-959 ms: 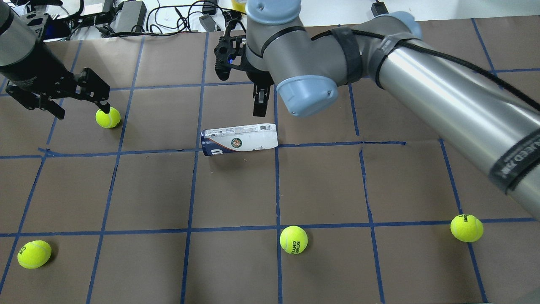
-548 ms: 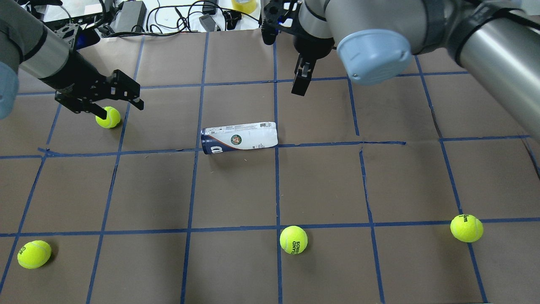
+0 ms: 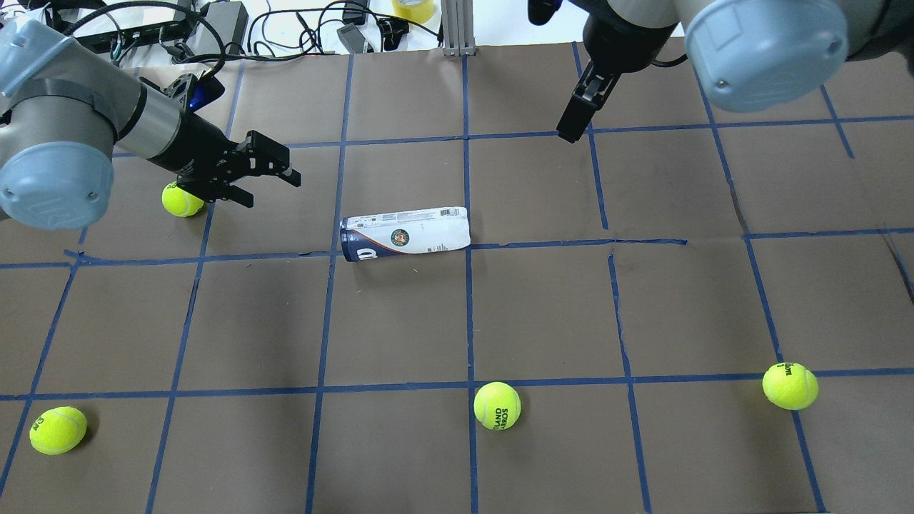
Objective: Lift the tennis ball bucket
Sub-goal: 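Reach the left gripper to the open end of the lying can and grasp it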
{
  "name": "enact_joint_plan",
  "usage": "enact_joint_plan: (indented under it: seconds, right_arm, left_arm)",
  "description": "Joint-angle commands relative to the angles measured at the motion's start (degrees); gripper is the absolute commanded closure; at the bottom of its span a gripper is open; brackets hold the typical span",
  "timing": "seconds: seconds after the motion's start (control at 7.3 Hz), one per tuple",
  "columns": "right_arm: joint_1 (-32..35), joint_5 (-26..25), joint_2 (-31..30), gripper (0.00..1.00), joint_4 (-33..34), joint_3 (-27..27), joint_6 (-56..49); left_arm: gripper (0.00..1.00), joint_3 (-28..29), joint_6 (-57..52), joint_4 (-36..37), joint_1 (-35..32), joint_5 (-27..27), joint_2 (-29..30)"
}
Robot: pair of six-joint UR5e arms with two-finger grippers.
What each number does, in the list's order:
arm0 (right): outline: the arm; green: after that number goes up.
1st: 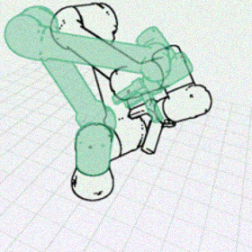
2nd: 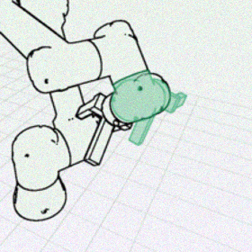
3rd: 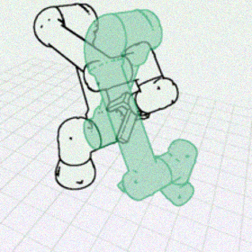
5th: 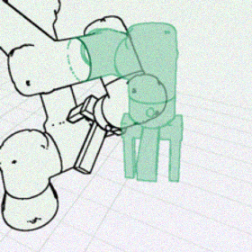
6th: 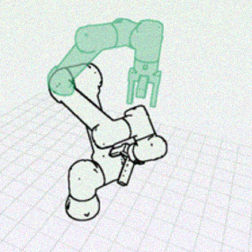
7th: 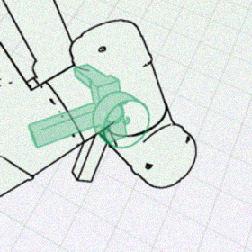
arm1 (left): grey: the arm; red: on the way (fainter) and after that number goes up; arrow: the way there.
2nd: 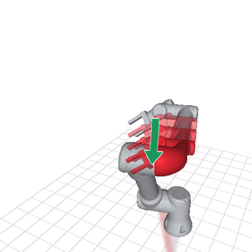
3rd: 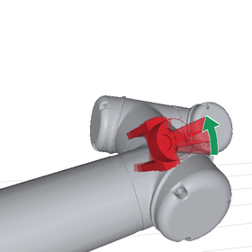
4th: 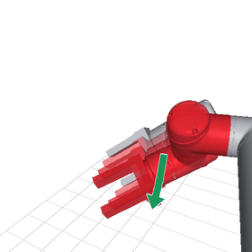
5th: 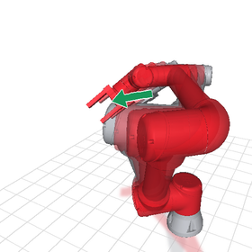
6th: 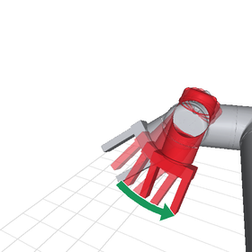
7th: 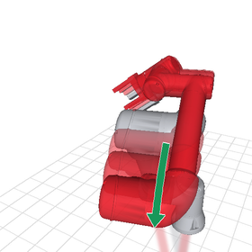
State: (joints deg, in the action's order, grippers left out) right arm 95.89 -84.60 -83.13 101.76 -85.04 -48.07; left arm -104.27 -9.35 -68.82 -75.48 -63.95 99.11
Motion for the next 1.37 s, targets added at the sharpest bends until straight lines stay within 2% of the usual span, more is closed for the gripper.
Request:
enact_joint_plan:
  seconds: [0.0, 0.14, 0.27, 0.55, 0.82, 1.23]
  right_arm:
    - [-1.06, -2.66, -2.99, 0.00, -1.48, -0.04, 10.59]
    - [-1.32, -3.72, -3.35, 0.00, -2.17, -0.04, 11.15]
    - [-2.11, -5.56, -4.75, 0.00, -4.96, -0.04, 16.46]
    - [-2.38, -5.76, -5.55, 0.00, -7.36, -0.04, 25.62]
    - [-2.64, -5.41, -6.43, 0.00, -10.16, -0.13, 34.15]
    - [-3.43, -5.58, -6.87, 0.00, -11.14, 0.05, 36.71]
  left_arm:
    - [0.00, -0.32, -0.14, 3.50, -0.02, 4.95, 3.88]
    - [0.00, -0.59, -0.92, 5.77, -0.37, 5.23, 6.07]
    - [0.00, -0.94, -1.19, 8.06, -1.59, 5.58, 7.83]
    - [0.00, -2.51, -1.63, 9.49, -2.04, 11.01, 10.65]
    - [0.00, -5.06, -1.72, 10.10, -2.22, 11.12, 11.63]
    - [0.00, -6.83, -1.81, 11.07, -4.75, 11.21, 11.81]
